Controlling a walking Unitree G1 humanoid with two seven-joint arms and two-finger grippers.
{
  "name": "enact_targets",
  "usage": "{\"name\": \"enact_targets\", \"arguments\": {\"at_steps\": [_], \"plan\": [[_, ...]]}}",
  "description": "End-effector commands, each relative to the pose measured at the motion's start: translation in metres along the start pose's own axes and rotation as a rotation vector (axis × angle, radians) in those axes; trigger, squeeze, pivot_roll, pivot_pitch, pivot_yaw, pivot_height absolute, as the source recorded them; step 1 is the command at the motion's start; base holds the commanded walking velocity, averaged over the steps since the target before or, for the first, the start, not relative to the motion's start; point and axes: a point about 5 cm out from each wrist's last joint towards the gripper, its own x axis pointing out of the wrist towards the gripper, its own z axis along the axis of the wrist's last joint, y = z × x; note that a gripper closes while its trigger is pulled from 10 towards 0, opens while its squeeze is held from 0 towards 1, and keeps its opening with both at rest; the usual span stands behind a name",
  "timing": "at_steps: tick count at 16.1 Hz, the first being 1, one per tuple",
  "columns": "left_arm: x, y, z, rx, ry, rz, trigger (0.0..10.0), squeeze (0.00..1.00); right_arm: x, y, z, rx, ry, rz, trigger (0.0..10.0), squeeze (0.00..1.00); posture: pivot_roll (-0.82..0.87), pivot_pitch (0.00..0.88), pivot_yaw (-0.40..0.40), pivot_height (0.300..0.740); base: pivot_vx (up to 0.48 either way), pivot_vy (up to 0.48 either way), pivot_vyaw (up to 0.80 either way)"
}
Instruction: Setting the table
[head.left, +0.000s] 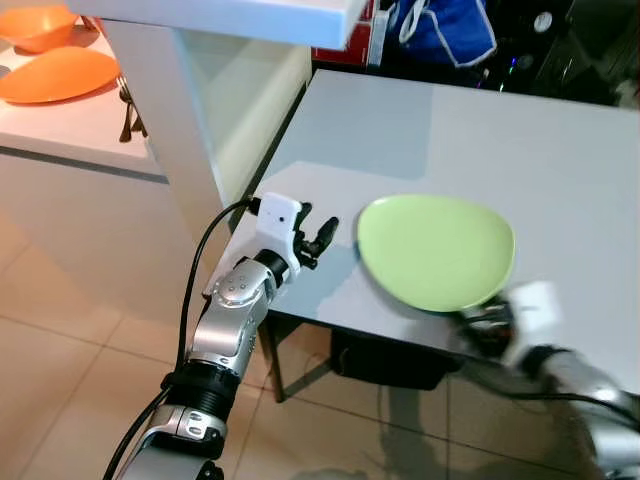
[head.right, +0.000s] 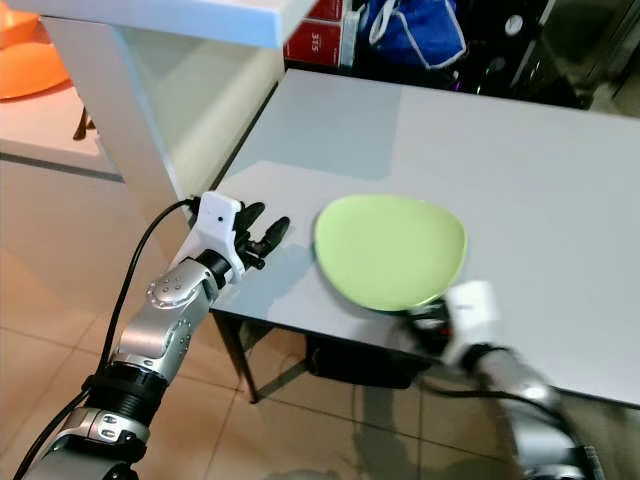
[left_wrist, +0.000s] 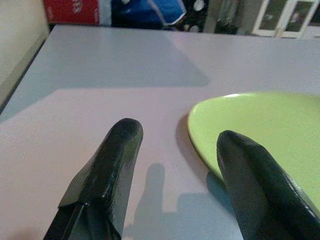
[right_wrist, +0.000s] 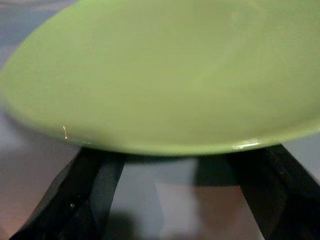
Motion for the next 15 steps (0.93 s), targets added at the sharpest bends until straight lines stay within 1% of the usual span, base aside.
{"name": "enact_targets", "arguments": {"at_steps": [1,2,3,5,6,7,8,9,10,11,12,13,14,15], "plan": [[0.000,0.005,-0.001,-0.009,0.008,0.026,10.0,0.00,0.002,0.006,0.009,0.007,-0.007,0.018,10.0,0.00,-0.09,0.000,0.052,0.740,0.000,0.000,0.00],[0.001,0.004,0.000,-0.009,0.005,0.027,10.0,0.00,0.005,0.012,0.018,0.011,-0.016,0.025,10.0,0.00,-0.08,0.000,0.052,0.740,0.000,0.000,0.00],[0.001,0.005,0.003,-0.014,-0.010,0.033,10.0,0.00,0.006,0.016,0.021,0.011,-0.007,0.023,10.0,0.00,-0.08,0.000,0.051,0.740,0.000,0.000,0.00],[0.002,0.006,0.007,-0.016,-0.024,0.036,10.0,0.00,0.007,0.017,0.025,0.012,0.001,0.015,10.0,0.00,-0.08,0.000,0.049,0.740,0.000,0.000,0.00],[0.002,0.008,0.013,0.010,-0.039,0.040,10.0,0.00,0.011,0.015,0.037,-0.013,-0.013,-0.022,10.0,0.00,-0.08,0.000,0.048,0.740,0.000,0.000,0.00],[0.000,0.008,0.024,0.048,-0.075,0.035,10.0,0.00,0.011,0.016,0.045,-0.028,-0.007,-0.029,10.0,0.00,-0.08,0.000,0.052,0.740,0.000,0.000,0.00],[-0.001,0.012,0.032,0.067,-0.083,0.044,10.0,0.00,0.012,0.013,0.055,-0.029,-0.027,-0.049,10.0,0.00,-0.08,0.000,0.055,0.740,0.000,0.000,0.00],[-0.006,0.022,0.043,0.069,-0.097,0.074,10.0,0.00,0.013,0.009,0.068,-0.017,-0.054,-0.081,10.0,0.00,-0.08,0.000,0.056,0.740,0.000,0.000,0.00],[-0.012,0.033,0.046,0.044,-0.089,0.107,10.0,0.00,0.018,0.011,0.076,-0.002,-0.064,-0.080,10.0,0.00,-0.06,0.000,0.052,0.740,0.000,0.000,0.00],[-0.020,0.039,0.044,0.032,-0.078,0.128,10.0,0.00,0.022,0.018,0.075,-0.017,-0.057,-0.050,10.0,0.00,-0.05,0.000,0.046,0.740,0.000,0.000,0.00],[-0.040,0.044,0.024,0.013,-0.042,0.160,10.0,0.00,0.024,0.027,0.059,-0.021,-0.012,-0.020,10.0,0.00,-0.03,0.000,0.031,0.740,0.000,0.000,0.00],[-0.067,0.044,-0.004,-0.033,0.015,0.198,10.0,0.00,0.022,0.035,0.035,-0.036,0.054,-0.004,10.0,0.00,-0.01,0.000,0.012,0.740,0.000,0.000,0.00],[-0.091,0.041,-0.031,-0.092,0.070,0.230,10.0,0.00,0.021,0.044,0.014,-0.038,0.099,0.019,10.0,0.00,0.00,0.000,0.003,0.740,0.000,0.000,0.00],[-0.106,0.037,-0.048,-0.146,0.108,0.267,10.0,0.00,0.020,0.050,0.003,-0.027,0.122,0.027,10.0,0.00,0.02,0.000,-0.007,0.740,0.000,0.000,0.00]]}}
